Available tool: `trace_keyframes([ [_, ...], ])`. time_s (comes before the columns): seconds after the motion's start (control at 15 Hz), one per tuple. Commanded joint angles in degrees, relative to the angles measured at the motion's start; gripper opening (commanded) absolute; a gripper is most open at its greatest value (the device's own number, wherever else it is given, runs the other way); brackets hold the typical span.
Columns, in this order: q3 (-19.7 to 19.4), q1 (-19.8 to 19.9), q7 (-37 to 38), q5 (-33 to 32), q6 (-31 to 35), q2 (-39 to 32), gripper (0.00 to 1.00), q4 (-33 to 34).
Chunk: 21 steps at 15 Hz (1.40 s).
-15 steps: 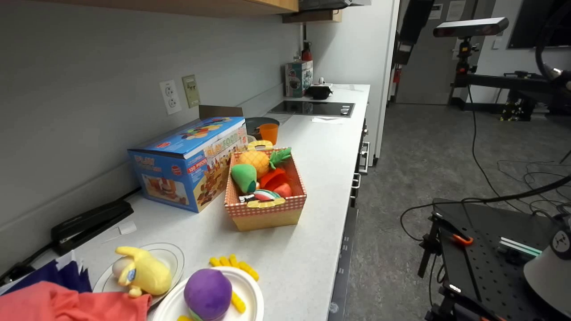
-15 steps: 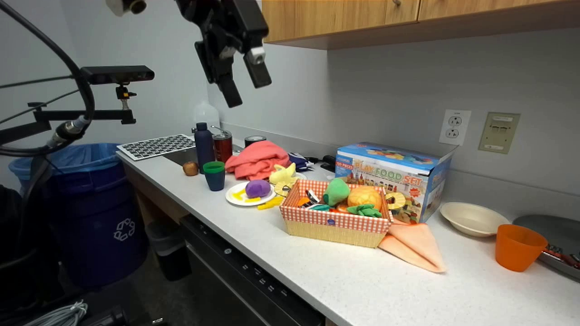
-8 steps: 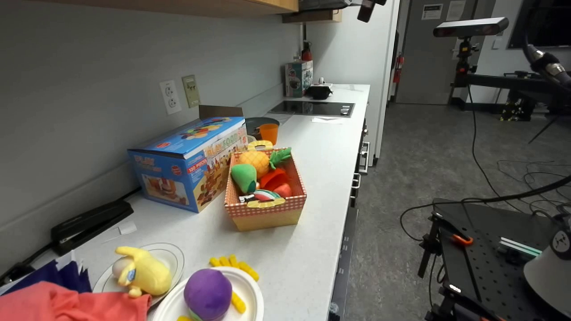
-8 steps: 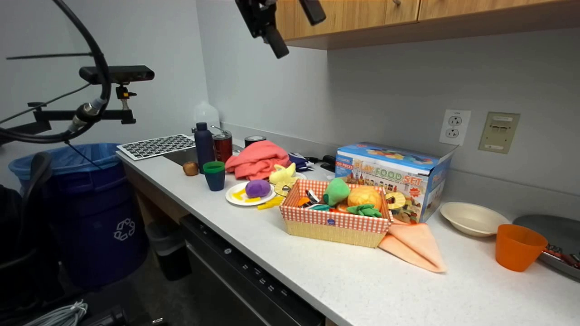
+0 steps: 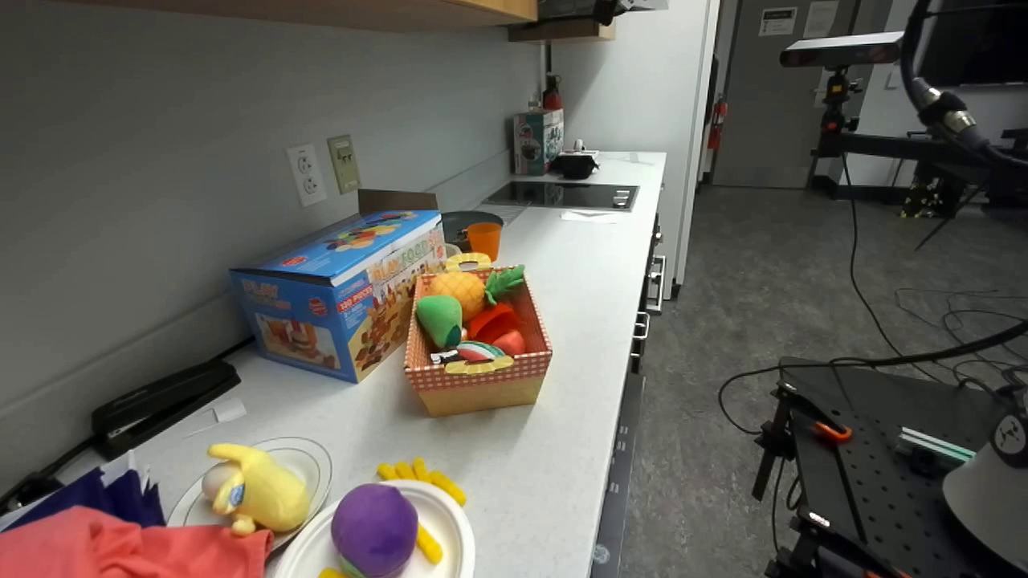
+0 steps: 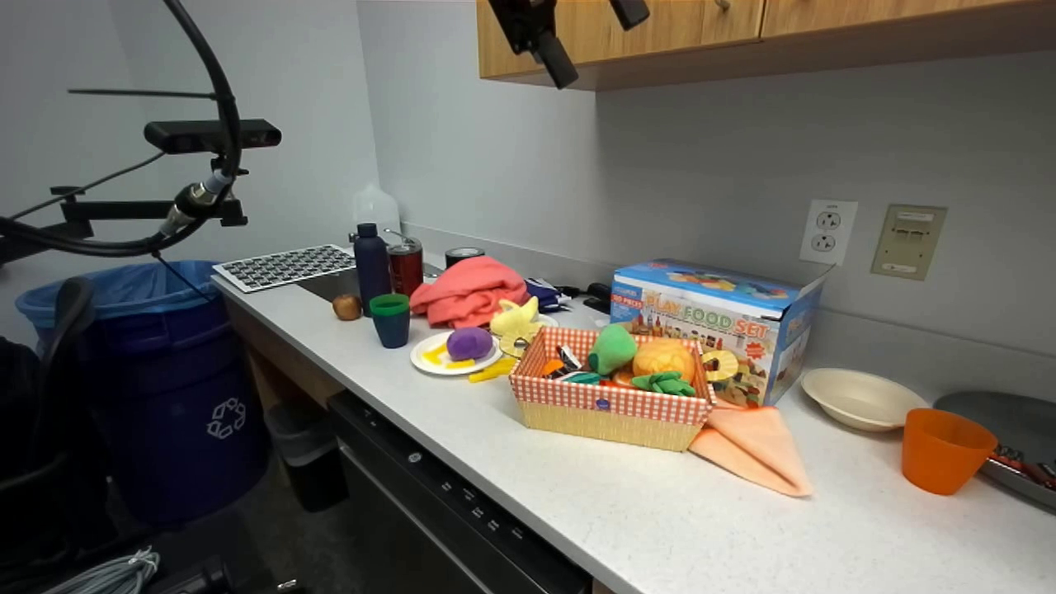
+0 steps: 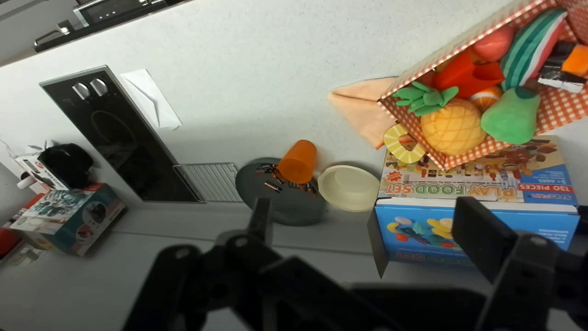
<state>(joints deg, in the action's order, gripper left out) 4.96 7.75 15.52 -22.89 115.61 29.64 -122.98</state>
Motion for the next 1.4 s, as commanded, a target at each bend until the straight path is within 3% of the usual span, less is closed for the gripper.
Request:
trace_keyframes([
  [0.0, -0.3, -0.4, 0.1, -0.2, -0.2, -0.1, 1.0, 0.2],
  [0.8, -1.2, -0.9, -2.9, -0.1, 4.5, -1.4, 1.0, 0.4],
  [1.33, -0.5, -0.7, -2.7, -0.5, 3.4, -1.8, 1.0, 0.9],
])
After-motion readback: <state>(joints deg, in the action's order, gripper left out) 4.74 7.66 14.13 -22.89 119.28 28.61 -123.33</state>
